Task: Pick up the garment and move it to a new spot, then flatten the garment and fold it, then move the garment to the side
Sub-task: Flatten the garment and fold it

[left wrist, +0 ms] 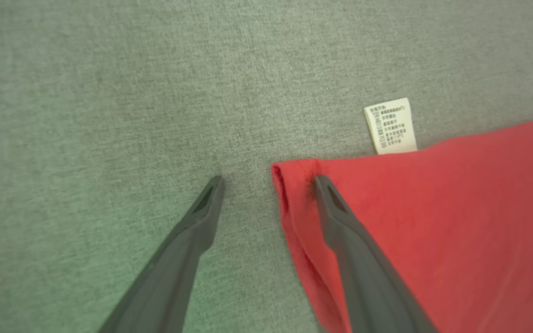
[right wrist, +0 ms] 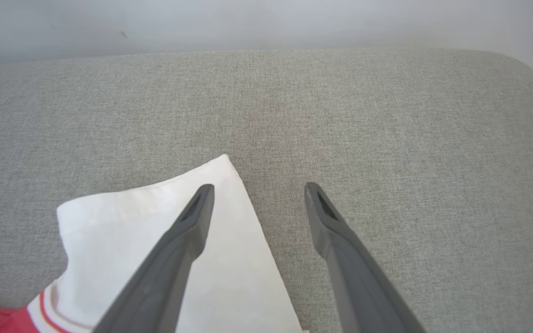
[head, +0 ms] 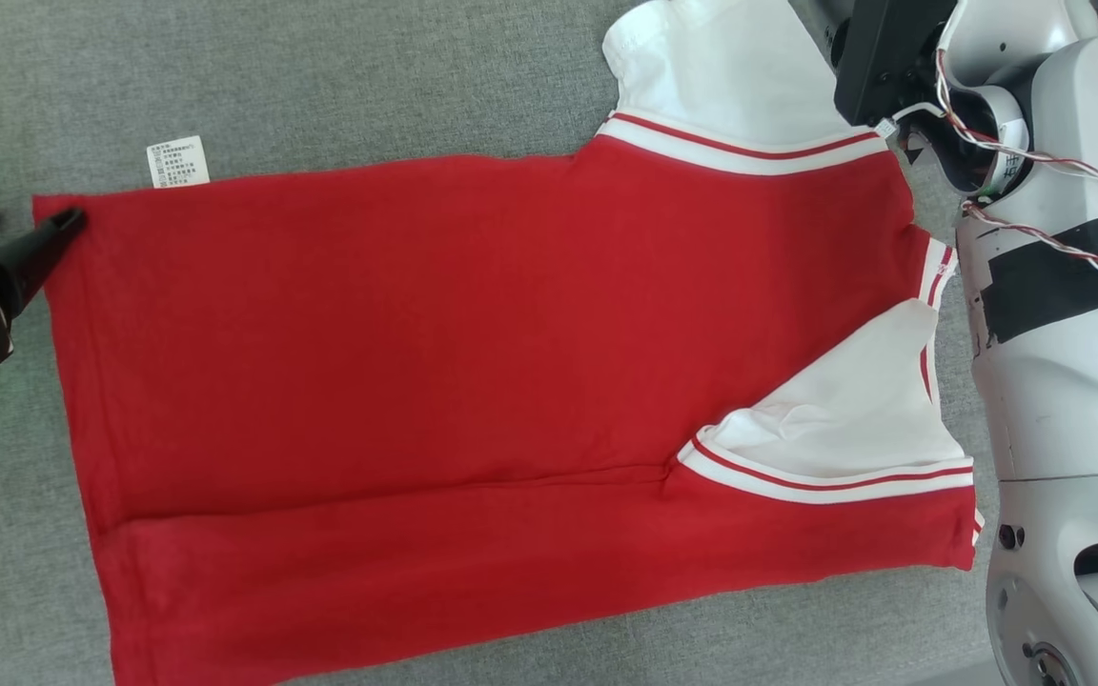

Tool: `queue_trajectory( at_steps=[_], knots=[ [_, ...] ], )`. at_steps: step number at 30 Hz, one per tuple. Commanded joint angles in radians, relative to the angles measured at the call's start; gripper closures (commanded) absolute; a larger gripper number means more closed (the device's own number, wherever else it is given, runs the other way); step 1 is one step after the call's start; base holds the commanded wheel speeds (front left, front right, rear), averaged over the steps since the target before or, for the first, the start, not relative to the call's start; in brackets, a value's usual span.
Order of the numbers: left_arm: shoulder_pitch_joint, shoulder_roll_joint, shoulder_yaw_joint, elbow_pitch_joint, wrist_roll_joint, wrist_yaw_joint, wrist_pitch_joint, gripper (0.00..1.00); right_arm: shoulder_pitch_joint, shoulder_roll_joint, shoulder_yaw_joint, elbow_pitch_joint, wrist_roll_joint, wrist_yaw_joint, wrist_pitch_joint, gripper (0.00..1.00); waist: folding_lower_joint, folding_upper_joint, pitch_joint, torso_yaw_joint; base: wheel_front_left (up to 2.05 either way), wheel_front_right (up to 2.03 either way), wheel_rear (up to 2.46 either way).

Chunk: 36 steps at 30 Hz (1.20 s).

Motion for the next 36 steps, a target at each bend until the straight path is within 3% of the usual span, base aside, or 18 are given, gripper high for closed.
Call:
queue_trajectory(
  at_steps=[1, 4, 6, 7, 11, 26, 27, 29, 36],
  knots=[
    [0.015, 0.000, -0.009, 0.010, 0.004, 0.005, 0.005, 0.00, -0.007, 0.000, 0.003, 0.004, 0.001, -0.002, -0.005, 0.00, 0.0001, 0.0000, 0.004, -0.002, 0.00, 0.00, 0.00],
    [0.014, 0.007, -0.020, 0.021, 0.011, 0.010, 0.020, 0.00, -0.009, 0.002, 0.010, 0.016, 0.003, -0.002, -0.009, 0.00, 0.0001, 0.0000, 0.009, -0.002, 0.00, 0.00, 0.00],
    [0.018, 0.011, -0.030, 0.026, 0.002, 0.009, 0.044, 0.53, -0.012, 0.002, 0.012, 0.026, 0.003, -0.002, -0.010, 0.00, 0.0001, 0.0000, 0.013, 0.000, 0.00, 0.00, 0.00],
    [0.022, 0.006, -0.037, 0.018, -0.012, 0.010, 0.065, 1.00, -0.016, 0.001, 0.016, 0.035, -0.002, -0.002, -0.009, 0.00, 0.0001, 0.0000, 0.016, 0.006, 0.00, 0.00, 0.00],
    [0.021, 0.003, -0.041, -0.003, -0.020, 0.017, 0.078, 1.00, -0.025, -0.008, 0.021, 0.058, -0.004, -0.002, -0.018, 0.00, 0.0001, 0.0000, 0.018, 0.022, 0.00, 0.00, 0.00],
    [-0.022, -0.079, -0.062, -0.050, -0.014, -0.040, 0.033, 1.00, -0.089, -0.045, 0.031, 0.213, -0.008, -0.002, -0.005, 0.00, 0.0001, 0.0000, 0.064, 0.093, 0.00, 0.00, 0.00],
    [-0.026, -0.080, -0.064, -0.050, -0.011, -0.044, 0.033, 1.00, -0.086, -0.042, 0.036, 0.224, -0.006, -0.002, 0.005, 0.25, 0.0001, 0.0000, 0.067, 0.094, 0.00, 0.00, 0.00],
    [-0.032, -0.083, -0.065, -0.049, -0.008, -0.045, 0.031, 1.00, -0.084, -0.037, 0.051, 0.239, 0.005, -0.002, 0.011, 1.00, 0.0001, 0.0000, 0.069, 0.095, 0.00, 0.00, 0.00],
    [-0.051, -0.086, -0.038, -0.021, 0.022, -0.065, -0.041, 1.00, -0.109, -0.060, 0.060, 0.200, -0.001, -0.002, -0.114, 1.00, 0.0001, 0.0000, 0.059, 0.074, 0.00, 0.00, 0.00]
  ],
)
